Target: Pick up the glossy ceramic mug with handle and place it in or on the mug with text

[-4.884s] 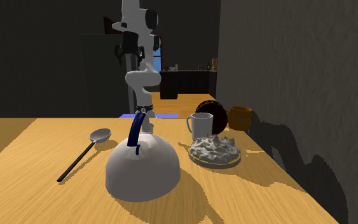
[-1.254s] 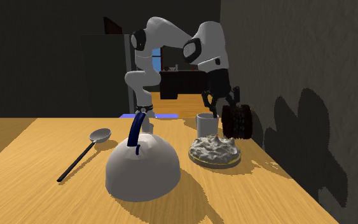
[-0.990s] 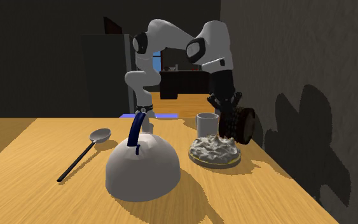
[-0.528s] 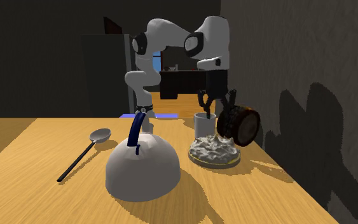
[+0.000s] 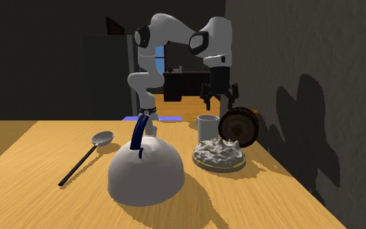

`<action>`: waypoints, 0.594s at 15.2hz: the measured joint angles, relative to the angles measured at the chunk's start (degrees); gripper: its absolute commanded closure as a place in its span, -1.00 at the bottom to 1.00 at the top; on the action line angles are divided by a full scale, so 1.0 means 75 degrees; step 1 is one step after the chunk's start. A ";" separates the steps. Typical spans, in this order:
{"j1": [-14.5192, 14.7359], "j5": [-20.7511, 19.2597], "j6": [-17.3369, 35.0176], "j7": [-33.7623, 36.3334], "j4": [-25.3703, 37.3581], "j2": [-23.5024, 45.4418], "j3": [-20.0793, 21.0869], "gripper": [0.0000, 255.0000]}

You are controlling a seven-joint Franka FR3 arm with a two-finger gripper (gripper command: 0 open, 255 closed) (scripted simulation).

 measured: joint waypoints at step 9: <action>0.0159 -0.0126 0.0410 0.0100 -0.0091 -0.0018 -0.0132 -1.00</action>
